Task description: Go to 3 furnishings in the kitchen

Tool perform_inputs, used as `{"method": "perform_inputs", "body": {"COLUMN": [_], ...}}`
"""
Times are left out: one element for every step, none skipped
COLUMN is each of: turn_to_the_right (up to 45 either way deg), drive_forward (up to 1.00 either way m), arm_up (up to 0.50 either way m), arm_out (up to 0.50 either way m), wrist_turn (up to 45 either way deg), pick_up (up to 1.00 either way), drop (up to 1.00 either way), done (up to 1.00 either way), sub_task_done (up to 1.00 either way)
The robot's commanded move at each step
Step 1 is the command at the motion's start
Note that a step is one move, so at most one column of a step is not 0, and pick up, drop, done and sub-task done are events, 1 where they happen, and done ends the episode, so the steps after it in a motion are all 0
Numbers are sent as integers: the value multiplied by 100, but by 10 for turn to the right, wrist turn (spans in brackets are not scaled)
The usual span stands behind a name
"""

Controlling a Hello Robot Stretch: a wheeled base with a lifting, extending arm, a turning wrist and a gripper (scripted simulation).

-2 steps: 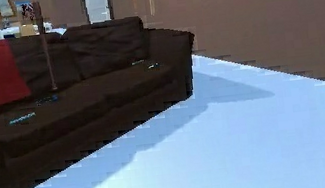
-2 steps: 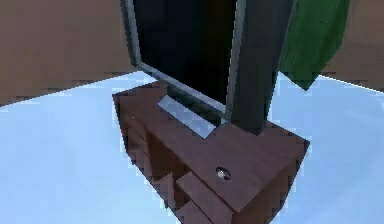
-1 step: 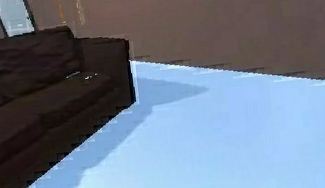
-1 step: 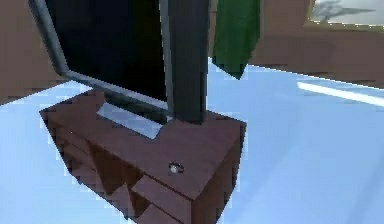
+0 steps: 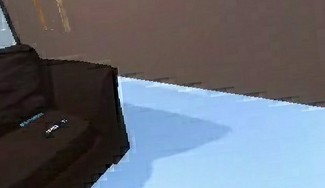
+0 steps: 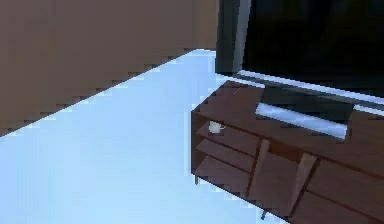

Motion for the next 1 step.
{"method": "perform_inputs", "body": {"turn_to_the_right": [0], "drive_forward": [100], "arm_up": [0], "arm_out": [0], "wrist_turn": [0], "pick_up": [0], "drop": [0], "done": [0], "sub_task_done": [0]}}
